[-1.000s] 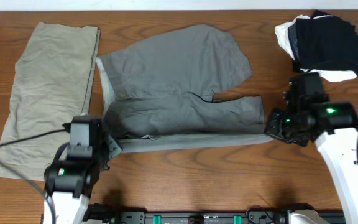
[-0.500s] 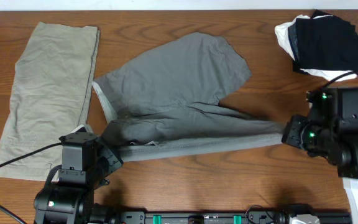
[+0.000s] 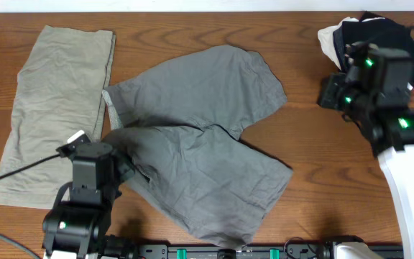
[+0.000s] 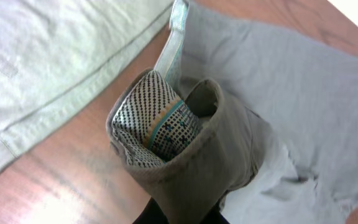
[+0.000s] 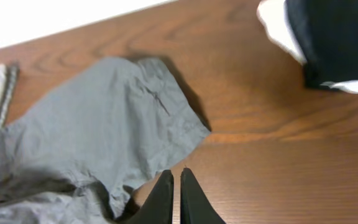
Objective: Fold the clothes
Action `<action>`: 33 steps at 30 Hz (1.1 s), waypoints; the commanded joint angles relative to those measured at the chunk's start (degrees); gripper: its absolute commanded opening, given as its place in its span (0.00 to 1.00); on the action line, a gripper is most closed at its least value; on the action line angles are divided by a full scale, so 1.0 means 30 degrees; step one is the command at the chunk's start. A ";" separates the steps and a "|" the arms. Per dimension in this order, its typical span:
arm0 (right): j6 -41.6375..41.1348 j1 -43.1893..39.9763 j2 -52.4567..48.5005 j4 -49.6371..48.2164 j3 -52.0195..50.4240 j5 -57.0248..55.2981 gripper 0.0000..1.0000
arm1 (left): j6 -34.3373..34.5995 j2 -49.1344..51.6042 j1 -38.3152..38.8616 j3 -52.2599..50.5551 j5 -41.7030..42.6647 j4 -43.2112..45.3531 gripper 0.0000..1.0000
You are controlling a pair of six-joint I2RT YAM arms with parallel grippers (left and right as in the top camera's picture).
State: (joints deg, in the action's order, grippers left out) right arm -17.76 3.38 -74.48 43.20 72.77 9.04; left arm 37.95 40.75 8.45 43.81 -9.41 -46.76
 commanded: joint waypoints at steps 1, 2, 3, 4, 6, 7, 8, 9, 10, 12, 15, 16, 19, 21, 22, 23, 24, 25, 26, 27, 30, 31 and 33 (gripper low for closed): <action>0.0495 -0.0182 -0.1508 0.0335 0.0204 0.1690 0.04 | 0.0240 0.0962 0.0036 0.0546 -0.1035 0.0576 0.06; 0.0772 -0.0087 -0.1865 0.0743 0.0204 0.1967 0.05 | 0.0248 0.1450 0.0044 0.0546 -0.1027 0.0685 0.06; 0.1158 0.0051 -0.2164 0.1217 0.0204 0.2142 0.09 | 0.0240 0.1829 0.0058 0.0546 -0.1027 0.0707 0.06; 0.1515 0.0211 -0.2353 0.1698 0.0204 0.2339 0.12 | 0.0240 0.2222 0.0073 0.0546 -0.1027 0.0699 0.06; 0.2710 0.0750 -0.2579 0.2900 0.0204 0.2958 0.21 | 0.0240 0.3082 0.0131 0.0546 -0.1027 0.0721 0.06; 0.3483 0.1137 -0.2594 0.3541 0.0204 0.3249 0.28 | 0.0248 0.3643 0.0124 0.0546 -0.1035 0.0816 0.06; 0.4342 0.1683 -0.2594 0.4262 0.0204 0.3534 0.35 | 0.0248 0.4116 0.0124 0.0546 -0.1027 0.0991 0.06; 0.5071 0.2164 -0.2586 0.4816 0.0204 0.3752 0.41 | 0.0248 0.4510 0.0124 0.0546 -0.1035 0.1188 0.06; 0.5734 0.2878 -0.2586 0.5588 0.0204 0.3803 0.45 | 0.0248 0.4947 0.0124 0.0546 -0.1027 0.1457 0.06; 0.6484 0.4065 -0.2608 0.6798 0.0175 0.3796 0.51 | 0.0255 0.5581 0.0124 0.0546 -0.1027 0.1960 0.06; 0.6819 0.6018 -0.2608 0.8488 -0.0204 0.3789 0.55 | 0.0255 0.6178 0.0124 0.0546 -0.1035 0.2645 0.06; 0.6805 0.6579 -0.2608 0.8845 -0.0444 0.3825 0.55 | 0.0248 0.6244 0.0124 0.0546 -0.1035 0.2776 0.06; 0.6812 0.7927 -0.2608 0.9173 -0.1428 0.5136 0.56 | 0.0248 0.6215 0.0124 0.0546 -0.1049 0.3089 0.06; 0.7096 0.8641 -0.2608 0.9180 -0.2135 0.6382 0.56 | 0.0240 0.6222 0.0124 0.0546 -0.1049 0.3257 0.06; 0.7410 0.9063 -0.2608 0.9187 -0.2550 0.7074 0.56 | 0.0240 0.6222 0.0124 0.0546 -0.1049 0.3279 0.06; 0.7686 0.9515 -0.2608 0.9180 -0.2980 0.7694 0.57 | 0.0240 0.6222 0.0124 0.0546 -0.1049 0.3286 0.06; 0.7970 0.9981 -0.2608 0.9180 -0.3402 0.8211 0.58 | 0.0240 0.6229 0.0124 0.0546 -0.1049 0.3286 0.06; 0.8102 1.0513 -0.2608 0.9122 -0.3854 0.8524 0.59 | 0.0233 0.6237 0.0124 0.0546 -0.1049 0.3279 0.06; 0.8094 1.1001 -0.2608 0.9027 -0.4248 0.8510 0.60 | 0.0240 0.6244 0.0124 0.0546 -0.1049 0.3279 0.06; 0.8094 1.1584 -0.2608 0.8939 -0.4677 0.8488 0.62 | 0.0240 0.6244 0.0124 0.0546 -0.1049 0.3271 0.06; 0.8080 1.3274 -0.2608 0.8429 -0.5734 0.8502 0.65 | 0.0240 0.6244 0.0124 0.0546 -0.1049 0.3271 0.06; 0.8087 1.3675 -0.2608 0.8335 -0.5916 0.8459 0.68 | 0.0240 0.6237 0.0124 0.0546 -0.1049 0.3271 0.06; 0.8080 1.4389 -0.2608 0.8072 -0.6266 0.8313 0.75 | 0.0240 0.6237 0.0124 0.0546 -0.1042 0.3264 0.06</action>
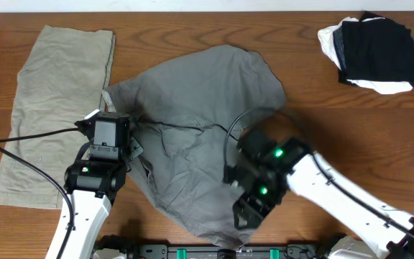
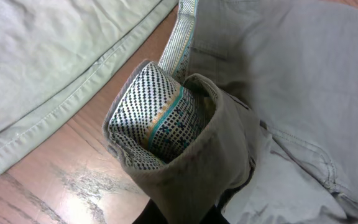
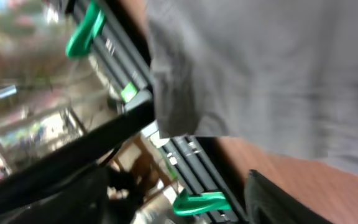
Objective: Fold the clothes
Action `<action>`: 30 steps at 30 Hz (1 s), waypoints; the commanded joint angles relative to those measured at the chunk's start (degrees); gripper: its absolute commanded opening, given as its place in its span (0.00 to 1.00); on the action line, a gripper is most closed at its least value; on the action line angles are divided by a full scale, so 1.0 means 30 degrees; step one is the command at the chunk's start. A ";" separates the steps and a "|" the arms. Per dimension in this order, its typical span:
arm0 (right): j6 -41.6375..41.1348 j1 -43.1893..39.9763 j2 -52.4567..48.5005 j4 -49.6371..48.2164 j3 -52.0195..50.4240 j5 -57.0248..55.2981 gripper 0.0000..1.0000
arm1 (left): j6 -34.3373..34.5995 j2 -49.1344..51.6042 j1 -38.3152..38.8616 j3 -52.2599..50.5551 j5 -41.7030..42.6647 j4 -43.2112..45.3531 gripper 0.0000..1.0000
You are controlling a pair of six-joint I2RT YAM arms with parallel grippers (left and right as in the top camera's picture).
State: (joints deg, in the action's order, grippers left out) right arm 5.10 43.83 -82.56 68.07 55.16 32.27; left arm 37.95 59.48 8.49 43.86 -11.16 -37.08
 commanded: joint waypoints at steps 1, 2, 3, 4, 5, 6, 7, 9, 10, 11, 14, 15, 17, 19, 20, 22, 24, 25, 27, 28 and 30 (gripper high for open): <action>0.0459 0.1195 0.0087 -0.0379 -0.0546 0.0525 0.76 | 0.0240 0.0000 0.0109 0.0532 -0.0459 0.0029 0.06; 0.0459 0.1413 0.0087 -0.0539 -0.0692 0.0525 0.79 | 0.0233 0.0000 0.0109 0.0532 -0.0459 0.0022 0.06; 0.0459 0.1603 0.0087 -0.0750 -0.0882 0.0525 0.81 | 0.0240 -0.0007 0.0109 0.0532 -0.0459 0.0022 0.06; 0.0444 0.1763 0.0087 -0.1042 -0.1129 0.0525 0.85 | 0.0233 -0.0007 0.0109 0.0532 -0.0459 0.0022 0.06; 0.0291 0.1894 0.0087 -0.1392 -0.1413 0.0393 0.87 | 0.0233 0.0000 0.0109 0.0532 -0.0459 0.0022 0.06; 0.0000 0.2011 0.0080 -0.1821 -0.1763 0.0102 0.88 | 0.0233 0.0000 0.0109 0.0532 -0.0459 0.0022 0.06; -0.0146 0.2069 0.0044 -0.2076 -0.1989 -0.0146 0.89 | 0.0233 -0.0007 0.0109 0.0532 -0.0459 0.0022 0.06; -0.0852 0.2149 -0.0051 -0.3002 -0.2725 -0.0969 0.88 | 0.0240 0.0000 0.0109 0.0532 -0.0459 0.0022 0.06; -0.1064 0.2149 -0.0073 -0.3337 -0.3002 -0.1151 0.88 | 0.0233 0.0000 0.0109 0.0532 -0.0459 0.0022 0.06; -0.1217 0.2149 -0.0109 -0.3745 -0.3330 -0.1231 0.88 | 0.0233 -0.0007 0.0109 0.0532 -0.0459 0.0022 0.06; -0.1931 0.2120 -0.0262 -0.4473 -0.3898 -0.1231 0.86 | 0.0233 0.0000 0.0109 0.0532 -0.0459 0.0029 0.06; -0.2178 0.2113 -0.0342 -0.4473 -0.3905 -0.1260 0.86 | 0.0240 0.0000 0.0109 0.0532 -0.0459 0.0036 0.06; -0.2455 0.2113 -0.0386 -0.4532 -0.3912 -0.1326 0.86 | 0.0233 0.0000 0.0109 0.0532 -0.0466 0.0087 0.06; -0.4182 0.2106 -0.0393 -0.4779 -0.3905 -0.2251 0.84 | 0.0233 0.0000 0.0109 0.0532 -0.0459 0.0197 0.06; -0.4830 0.2113 -0.0393 -0.4896 -0.3905 -0.2477 0.84 | 0.0233 0.0000 0.0109 0.0532 -0.0459 0.0262 0.06; -0.6040 0.2062 -0.0393 -0.5231 -0.3905 -0.2980 0.83 | 0.0233 0.0000 0.0109 0.0532 -0.0459 0.0328 0.06; -0.7031 0.1785 -0.0393 -0.5493 -0.3891 -0.3184 0.80 | 0.0233 0.0000 0.0109 0.0532 -0.0459 0.0335 0.06; -0.7482 0.1479 -0.0393 -0.5625 -0.3847 -0.3177 0.79 | 0.0240 0.0000 0.0109 0.0532 -0.0459 0.0328 0.06; -0.7927 0.0816 -0.0393 -0.5697 -0.3621 -0.2827 0.76 | 0.0248 0.0000 0.0109 0.0532 -0.0444 0.0328 0.06; -0.7912 0.0321 -0.0393 -0.5785 -0.3388 -0.2280 0.75 | 0.0248 0.0000 0.0109 0.0532 -0.0437 0.0328 0.06; -0.7898 -0.0787 -0.0393 -0.5865 -0.2769 -0.1661 0.72 | 0.0240 0.0000 0.0109 0.0532 -0.0437 0.0313 0.06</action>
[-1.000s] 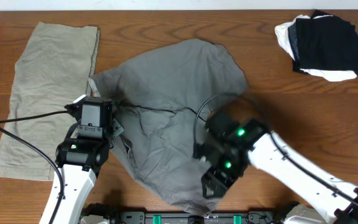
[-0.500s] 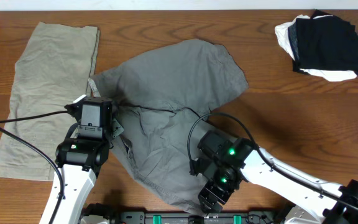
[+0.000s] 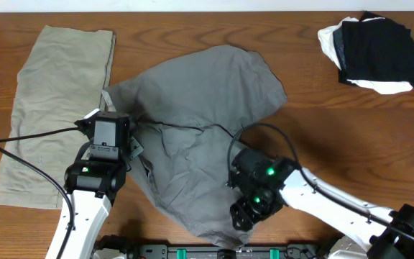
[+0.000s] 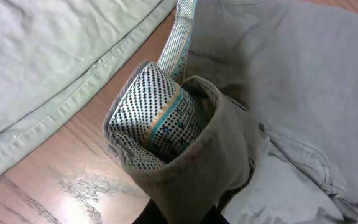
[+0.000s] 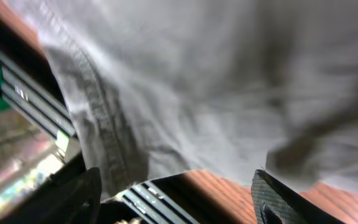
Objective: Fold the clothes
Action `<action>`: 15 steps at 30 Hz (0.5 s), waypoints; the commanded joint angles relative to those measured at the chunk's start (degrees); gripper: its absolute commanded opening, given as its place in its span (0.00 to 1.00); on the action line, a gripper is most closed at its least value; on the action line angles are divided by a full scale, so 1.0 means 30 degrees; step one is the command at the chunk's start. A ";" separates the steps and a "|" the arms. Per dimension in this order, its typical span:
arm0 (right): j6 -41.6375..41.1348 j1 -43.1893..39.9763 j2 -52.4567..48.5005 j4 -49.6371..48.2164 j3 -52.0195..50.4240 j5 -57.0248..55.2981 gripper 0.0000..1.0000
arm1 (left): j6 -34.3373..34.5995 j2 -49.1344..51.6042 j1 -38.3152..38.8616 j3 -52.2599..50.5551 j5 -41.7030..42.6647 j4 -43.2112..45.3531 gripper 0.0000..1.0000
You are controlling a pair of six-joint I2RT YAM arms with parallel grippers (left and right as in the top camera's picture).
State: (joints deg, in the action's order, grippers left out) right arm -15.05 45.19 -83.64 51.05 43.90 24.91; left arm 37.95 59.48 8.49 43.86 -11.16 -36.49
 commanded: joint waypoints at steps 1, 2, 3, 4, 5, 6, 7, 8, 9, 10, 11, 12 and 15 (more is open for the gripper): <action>-0.1180 -0.1734 -0.0036 -0.0204 0.1304 0.0794 0.70 | 0.0240 0.0000 0.0109 0.0532 -0.0437 0.0117 0.06; -0.1129 -0.2288 -0.0036 -0.0255 0.1668 0.0765 0.67 | 0.0240 0.0000 0.0109 0.0532 -0.0437 0.0117 0.07; -0.0852 -0.2943 -0.0036 -0.0481 0.2011 0.0758 0.64 | 0.0240 0.0000 0.0109 0.0532 -0.0437 0.0117 0.06; -0.0831 -0.3293 -0.0036 -0.0670 0.2120 0.0736 0.62 | 0.0240 0.0000 0.0109 0.0532 -0.0437 0.0124 0.06; -0.0838 -0.3738 -0.0051 -0.0984 0.2142 0.0707 0.60 | 0.0240 0.0000 0.0109 0.0532 -0.0437 0.0124 0.06; -0.0831 -0.4065 -0.0117 -0.1151 0.2135 0.0685 0.57 | 0.0240 0.0000 0.0109 0.0532 -0.0437 0.0124 0.06; -0.0831 -0.4401 -0.0284 -0.1209 0.2142 0.0634 0.56 | 0.0240 0.0000 0.0109 0.0532 -0.0437 0.0124 0.06; -0.0823 -0.4641 -0.0525 -0.1195 0.2135 0.0634 0.55 | 0.0240 0.0000 0.0109 0.0532 -0.0437 0.0117 0.06; -0.0685 -0.4801 -0.0838 -0.1166 0.2135 0.0648 0.54 | 0.0240 0.0000 0.0109 0.0525 -0.0437 0.0095 0.06; -0.0612 -0.4874 -0.1195 -0.1137 0.2142 0.0634 0.54 | 0.0240 0.0000 0.0109 0.0525 -0.0437 0.0051 0.06; -0.0503 -0.4896 -0.1596 -0.1122 0.2135 0.0634 0.54 | 0.0240 0.0000 0.0109 0.0510 -0.0444 0.0044 0.06; -0.0459 -0.4896 -0.1953 -0.1129 0.2142 0.0634 0.54 | 0.0240 0.0000 0.0109 0.0495 -0.0444 0.0044 0.06; -0.0386 -0.4903 -0.2841 -0.1246 0.2142 0.0612 0.54 | 0.0240 0.0007 0.0109 0.0488 -0.0444 0.0044 0.06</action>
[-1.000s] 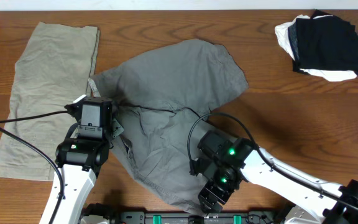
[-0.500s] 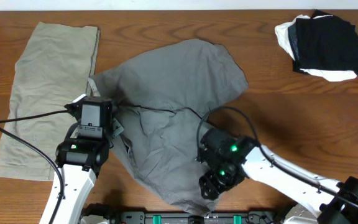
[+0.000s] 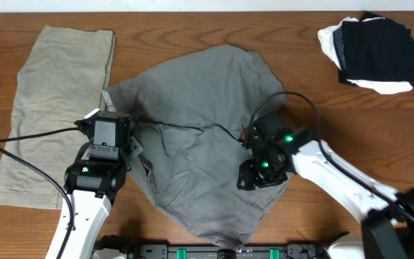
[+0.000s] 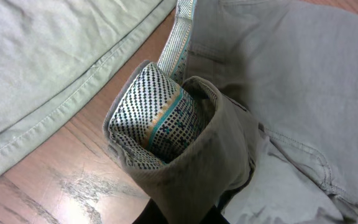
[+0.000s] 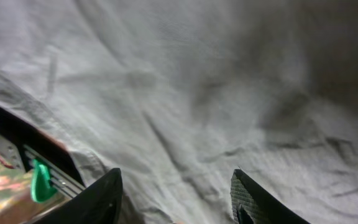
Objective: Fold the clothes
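Grey shorts [image 3: 200, 137] lie spread and creased in the middle of the table. My left gripper [image 4: 180, 214] is shut on their waistband [image 4: 185, 155] at the left side, the band rolled up so its dotted lining [image 4: 151, 118] shows. My right gripper [image 5: 176, 202] stands open low over the right leg of the shorts [image 5: 197, 93], fingers [image 5: 98, 199] spread wide with only flat cloth between them. In the overhead view that right gripper [image 3: 254, 176] sits near the leg's right edge.
Folded khaki trousers [image 3: 52, 101] lie along the left of the table, close to my left arm. A pile of black and white clothes [image 3: 376, 50] sits at the far right corner. The table's front rail [image 5: 17, 165] shows below the shorts' hem.
My right gripper has moved from the shorts' lower hem near the front edge up and right onto the right leg. The left gripper and waistband have not moved.
At first my left gripper held the waistband low on the table and my right gripper was shut near the far clothes pile. Then the waistband sat higher and the shorts bunched, with the right gripper open at the front hem. Now the right gripper is over the right leg.
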Action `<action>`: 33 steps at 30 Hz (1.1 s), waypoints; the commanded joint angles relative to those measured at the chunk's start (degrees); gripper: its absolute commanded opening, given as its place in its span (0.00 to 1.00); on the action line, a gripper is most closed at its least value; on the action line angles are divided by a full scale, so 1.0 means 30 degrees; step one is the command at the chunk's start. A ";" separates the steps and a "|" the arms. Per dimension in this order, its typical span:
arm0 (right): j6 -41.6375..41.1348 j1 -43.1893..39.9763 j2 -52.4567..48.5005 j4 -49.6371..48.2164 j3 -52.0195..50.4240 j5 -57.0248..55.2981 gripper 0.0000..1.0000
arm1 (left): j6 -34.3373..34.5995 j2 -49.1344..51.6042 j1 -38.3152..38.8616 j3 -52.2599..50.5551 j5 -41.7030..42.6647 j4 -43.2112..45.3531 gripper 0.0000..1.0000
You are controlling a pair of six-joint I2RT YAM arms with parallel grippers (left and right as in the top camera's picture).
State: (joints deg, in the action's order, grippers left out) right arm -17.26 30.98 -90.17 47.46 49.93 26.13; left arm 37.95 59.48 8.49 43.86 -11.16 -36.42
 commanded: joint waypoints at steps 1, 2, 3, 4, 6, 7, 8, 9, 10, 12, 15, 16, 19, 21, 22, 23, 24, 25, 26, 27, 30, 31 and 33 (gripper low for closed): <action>0.0342 -0.0204 -0.0947 -0.0138 0.0131 0.0160 0.55 | 0.0240 0.0007 0.0109 0.0488 -0.0444 0.0022 0.06; 0.0321 -0.0240 -0.1202 -0.0189 0.0146 -0.0073 0.55 | 0.0240 0.0007 0.0109 0.0488 -0.0444 0.0022 0.06; 0.0102 -0.0342 -0.1457 -0.0248 0.0168 -0.0372 0.55 | 0.0240 0.0000 0.0109 0.0488 -0.0444 0.0022 0.06; -0.0262 -0.0488 -0.1719 -0.0299 0.0204 -0.0597 0.56 | 0.0240 0.0007 0.0109 0.0488 -0.0444 0.0022 0.06; -0.0692 -0.0954 -0.2244 -0.0612 0.0248 -0.0648 0.56 | 0.0240 0.0036 0.0109 0.0481 -0.0444 0.0029 0.06; -0.0692 -0.1268 -0.2499 -0.0780 0.0248 -0.0648 0.56 | 0.0240 0.0080 0.0109 0.0481 -0.0444 0.0036 0.06; -0.0707 -0.1559 -0.2725 -0.0889 0.0248 -0.0656 0.56 | 0.0240 0.0146 0.0109 0.0474 -0.0444 0.0036 0.06; -0.0823 -0.1923 -0.3016 -0.0984 0.0248 -0.0656 0.55 | 0.0240 0.0233 0.0109 0.0474 -0.0444 0.0029 0.06; -0.0816 -0.2302 -0.3330 -0.1027 0.0248 -0.0656 0.54 | 0.0240 0.0284 0.0109 0.0459 -0.0444 0.0022 0.06; -0.0809 -0.3016 -0.4007 -0.1042 0.0248 -0.0794 0.54 | 0.0240 0.0474 0.0109 0.0459 -0.0444 -0.0044 0.06; -0.0794 -0.3912 -0.4896 -0.1100 0.0328 -0.1464 0.53 | 0.0248 0.0772 0.0109 0.0459 -0.0444 -0.0044 0.06; -0.0794 -0.4299 -0.5209 -0.1129 0.0430 -0.1851 0.53 | 0.0248 0.0896 0.0109 0.0459 -0.0444 -0.0036 0.07; -0.0736 -0.5268 -0.5734 -0.1428 0.0852 -0.2747 0.53 | 0.0248 0.1297 0.0109 0.0459 -0.0444 -0.0044 0.08; -0.0619 -0.5821 -0.5923 -0.1566 0.1173 -0.3169 0.53 | 0.0248 0.1523 0.0109 0.0459 -0.0437 -0.0044 0.11; -0.0452 -0.6105 -0.6003 -0.1654 0.1355 -0.3439 0.53 | 0.0248 0.1632 0.0109 0.0459 -0.0444 -0.0051 0.11; -0.0342 -0.6411 -0.6062 -0.1698 0.1574 -0.3789 0.53 | 0.0248 0.1712 0.0109 0.0459 -0.0437 -0.0051 0.13; -0.0219 -0.6674 -0.6091 -0.1756 0.1756 -0.4131 0.53 | 0.0248 0.1763 0.0109 0.0459 -0.0430 -0.0051 0.14; -0.0131 -0.6885 -0.6098 -0.1851 0.1887 -0.4452 0.53 | 0.0248 0.1807 0.0109 0.0459 -0.0430 -0.0066 0.15; -0.0080 -0.7082 -0.6098 -0.1982 0.2011 -0.4794 0.53 | 0.0248 0.1829 0.0109 0.0459 -0.0423 -0.0080 0.15; 0.0044 -0.7300 -0.6098 -0.2127 0.2178 -0.5107 0.52 | 0.0248 0.1843 0.0109 0.0459 -0.0423 -0.0124 0.15; 0.0794 -0.7861 -0.6098 -0.2732 0.2696 -0.5231 0.54 | 0.0240 0.1843 0.0109 0.0459 -0.0226 -0.0124 0.15; 0.0984 -0.7985 -0.6098 -0.2907 0.2863 -0.5231 0.54 | 0.0240 0.1843 0.0109 0.0459 -0.0044 -0.0117 0.14; 0.1377 -0.8196 -0.6098 -0.3351 0.3184 -0.5304 0.54 | 0.0248 0.1858 0.0109 0.0459 0.0284 -0.0117 0.15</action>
State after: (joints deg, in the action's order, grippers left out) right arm -16.82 8.10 -105.30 38.81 59.64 21.93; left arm 38.39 64.75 8.56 43.86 -10.66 -36.71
